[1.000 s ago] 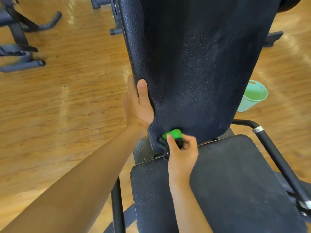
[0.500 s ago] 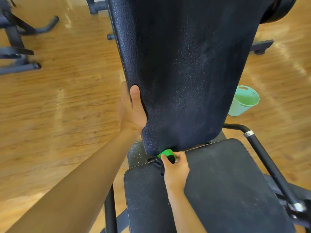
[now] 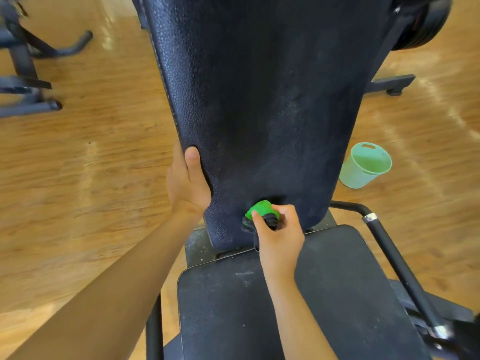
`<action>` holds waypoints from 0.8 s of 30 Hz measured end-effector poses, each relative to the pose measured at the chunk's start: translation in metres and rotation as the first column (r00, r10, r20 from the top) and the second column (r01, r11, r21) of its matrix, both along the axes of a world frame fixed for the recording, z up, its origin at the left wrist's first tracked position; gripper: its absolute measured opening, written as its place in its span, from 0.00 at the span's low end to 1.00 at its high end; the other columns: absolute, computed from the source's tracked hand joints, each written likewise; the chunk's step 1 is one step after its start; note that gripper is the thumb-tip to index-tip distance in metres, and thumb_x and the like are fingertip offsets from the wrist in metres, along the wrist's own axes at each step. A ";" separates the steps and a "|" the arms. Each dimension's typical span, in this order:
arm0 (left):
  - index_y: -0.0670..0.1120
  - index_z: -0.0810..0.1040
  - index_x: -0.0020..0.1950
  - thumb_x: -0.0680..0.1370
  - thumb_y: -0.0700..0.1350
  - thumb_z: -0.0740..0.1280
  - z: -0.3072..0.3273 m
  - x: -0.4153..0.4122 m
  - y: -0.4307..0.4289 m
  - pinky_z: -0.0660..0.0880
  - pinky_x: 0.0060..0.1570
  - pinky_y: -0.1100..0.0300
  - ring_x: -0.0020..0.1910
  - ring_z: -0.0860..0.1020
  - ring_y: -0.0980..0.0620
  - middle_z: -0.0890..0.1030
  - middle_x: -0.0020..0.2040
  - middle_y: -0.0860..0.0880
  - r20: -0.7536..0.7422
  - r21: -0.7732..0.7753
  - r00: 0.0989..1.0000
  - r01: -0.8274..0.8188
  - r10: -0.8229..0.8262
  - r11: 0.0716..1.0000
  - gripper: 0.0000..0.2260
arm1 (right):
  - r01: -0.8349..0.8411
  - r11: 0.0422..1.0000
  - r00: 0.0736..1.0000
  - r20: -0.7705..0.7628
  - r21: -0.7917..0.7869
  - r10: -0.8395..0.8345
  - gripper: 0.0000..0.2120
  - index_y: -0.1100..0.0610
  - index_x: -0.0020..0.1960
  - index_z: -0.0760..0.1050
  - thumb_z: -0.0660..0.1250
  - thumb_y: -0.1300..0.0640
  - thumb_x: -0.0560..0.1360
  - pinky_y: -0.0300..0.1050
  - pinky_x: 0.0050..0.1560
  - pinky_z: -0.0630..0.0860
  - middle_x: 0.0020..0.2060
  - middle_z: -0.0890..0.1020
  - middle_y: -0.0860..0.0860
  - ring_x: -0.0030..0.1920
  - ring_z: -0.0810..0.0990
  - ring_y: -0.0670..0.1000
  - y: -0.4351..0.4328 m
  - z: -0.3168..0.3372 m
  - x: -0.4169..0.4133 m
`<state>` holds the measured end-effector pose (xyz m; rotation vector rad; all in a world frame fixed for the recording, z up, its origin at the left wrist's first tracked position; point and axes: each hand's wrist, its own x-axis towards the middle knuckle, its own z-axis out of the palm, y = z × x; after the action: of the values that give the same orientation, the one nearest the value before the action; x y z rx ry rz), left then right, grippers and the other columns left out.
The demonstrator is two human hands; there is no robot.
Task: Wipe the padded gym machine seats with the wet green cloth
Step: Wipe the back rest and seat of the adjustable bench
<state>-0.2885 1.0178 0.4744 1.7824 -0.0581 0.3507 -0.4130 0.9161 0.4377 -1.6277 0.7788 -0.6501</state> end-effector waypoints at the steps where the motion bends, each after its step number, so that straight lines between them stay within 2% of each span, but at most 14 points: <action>1: 0.35 0.71 0.66 0.75 0.67 0.48 0.000 0.000 0.000 0.69 0.61 0.40 0.62 0.73 0.36 0.77 0.61 0.37 -0.014 -0.003 1.000 -0.004 0.004 1.000 0.39 | 0.056 0.998 0.998 0.020 0.005 -0.057 0.10 0.53 0.45 0.76 0.76 0.59 0.69 0.29 0.43 0.73 0.39 0.81 0.42 0.43 0.79 0.41 -0.011 0.004 0.002; 4: 0.34 0.71 0.65 0.74 0.65 0.46 0.000 0.001 -0.001 0.69 0.63 0.44 0.62 0.72 0.37 0.76 0.62 0.37 -0.026 0.004 1.000 -0.008 0.008 1.000 0.38 | 0.267 0.962 0.956 0.111 0.058 -0.272 0.10 0.53 0.46 0.75 0.76 0.59 0.70 0.43 0.49 0.78 0.41 0.81 0.46 0.43 0.80 0.47 -0.065 0.026 0.013; 6: 0.31 0.71 0.62 0.73 0.63 0.46 0.004 0.001 -0.003 0.68 0.59 0.50 0.59 0.72 0.39 0.76 0.60 0.34 -0.026 -0.009 0.999 -0.022 0.022 1.000 0.39 | 0.312 0.947 0.928 0.190 0.079 -0.321 0.11 0.53 0.46 0.75 0.76 0.58 0.69 0.50 0.52 0.79 0.42 0.82 0.51 0.43 0.79 0.48 -0.098 0.049 0.025; 9: 0.25 0.70 0.55 0.72 0.61 0.46 0.006 0.000 -0.006 0.68 0.48 0.48 0.53 0.67 0.39 0.74 0.54 0.27 -0.030 0.016 0.999 -0.015 0.016 1.000 0.38 | 0.300 0.954 0.918 0.264 0.024 -0.295 0.11 0.48 0.46 0.74 0.75 0.56 0.69 0.47 0.51 0.79 0.43 0.81 0.50 0.43 0.79 0.47 -0.107 0.078 0.046; 11: 0.23 0.67 0.51 0.71 0.59 0.46 0.010 -0.003 -0.006 0.67 0.45 0.44 0.52 0.65 0.35 0.71 0.52 0.25 -0.050 0.043 0.998 -0.040 0.042 0.998 0.37 | 0.293 0.956 0.919 0.276 -0.002 -0.281 0.11 0.52 0.50 0.76 0.75 0.57 0.70 0.45 0.52 0.79 0.45 0.81 0.48 0.46 0.79 0.47 -0.091 0.085 0.050; 13: 0.24 0.64 0.49 0.73 0.57 0.49 0.012 -0.003 -0.007 0.65 0.44 0.42 0.52 0.65 0.29 0.68 0.51 0.24 -0.103 0.050 0.994 -0.027 0.032 0.998 0.33 | 0.226 0.974 0.941 0.266 -0.029 -0.211 0.11 0.55 0.53 0.77 0.74 0.57 0.72 0.44 0.52 0.79 0.47 0.81 0.48 0.49 0.79 0.47 -0.066 0.084 0.048; 15: 0.24 0.63 0.48 0.77 0.53 0.51 0.016 -0.004 -0.009 0.60 0.42 0.43 0.52 0.66 0.26 0.67 0.51 0.24 -0.156 0.072 0.986 -0.054 0.065 0.996 0.27 | 0.110 0.987 0.971 0.227 -0.117 -0.082 0.11 0.54 0.53 0.77 0.74 0.56 0.72 0.43 0.52 0.78 0.48 0.81 0.47 0.50 0.79 0.46 -0.038 0.075 0.045; 17: 0.24 0.61 0.50 0.73 0.56 0.51 0.016 -0.005 -0.009 0.63 0.44 0.39 0.54 0.64 0.27 0.65 0.53 0.24 -0.178 0.048 0.981 -0.072 0.080 0.996 0.31 | -0.012 0.980 0.980 0.190 -0.200 0.051 0.11 0.52 0.53 0.78 0.74 0.55 0.72 0.39 0.50 0.77 0.46 0.80 0.46 0.49 0.78 0.45 -0.011 0.067 0.041; 18: 0.24 0.62 0.51 0.73 0.57 0.50 0.015 -0.005 -0.008 0.65 0.45 0.40 0.54 0.65 0.28 0.66 0.53 0.24 -0.194 0.053 0.978 -0.065 0.074 0.996 0.32 | -0.067 0.967 0.977 0.182 -0.244 0.114 0.11 0.52 0.51 0.77 0.74 0.55 0.71 0.36 0.48 0.75 0.45 0.78 0.45 0.47 0.78 0.44 -0.002 0.061 0.039; 20: 0.26 0.66 0.52 0.79 0.51 0.52 0.014 -0.006 -0.005 0.63 0.43 0.47 0.55 0.69 0.29 0.71 0.53 0.25 -0.201 0.069 0.974 -0.091 0.103 0.993 0.25 | -0.161 0.925 0.959 0.168 -0.344 0.230 0.09 0.52 0.49 0.77 0.72 0.52 0.71 0.28 0.45 0.71 0.42 0.76 0.44 0.43 0.76 0.43 0.006 0.048 0.033; 21: 0.26 0.67 0.52 0.79 0.51 0.52 0.013 -0.007 -0.005 0.63 0.44 0.47 0.55 0.69 0.29 0.71 0.54 0.25 -0.174 0.063 0.977 -0.113 0.122 0.992 0.25 | -0.200 0.903 0.950 0.151 -0.380 0.273 0.09 0.52 0.49 0.76 0.71 0.51 0.72 0.27 0.44 0.69 0.42 0.76 0.45 0.43 0.75 0.43 0.004 0.043 0.031; 24: 0.24 0.63 0.53 0.68 0.61 0.48 0.016 -0.007 -0.009 0.67 0.51 0.38 0.57 0.65 0.28 0.67 0.56 0.24 -0.166 0.042 0.978 -0.121 0.127 0.992 0.38 | -0.233 0.885 0.948 0.106 -0.404 0.299 0.11 0.51 0.50 0.76 0.73 0.51 0.71 0.30 0.43 0.72 0.43 0.78 0.45 0.45 0.76 0.45 -0.019 0.045 0.031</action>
<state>-0.2958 1.0086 0.4906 1.8451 0.1693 0.2878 -0.3821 0.8975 0.4828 -1.9667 0.3015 -0.7606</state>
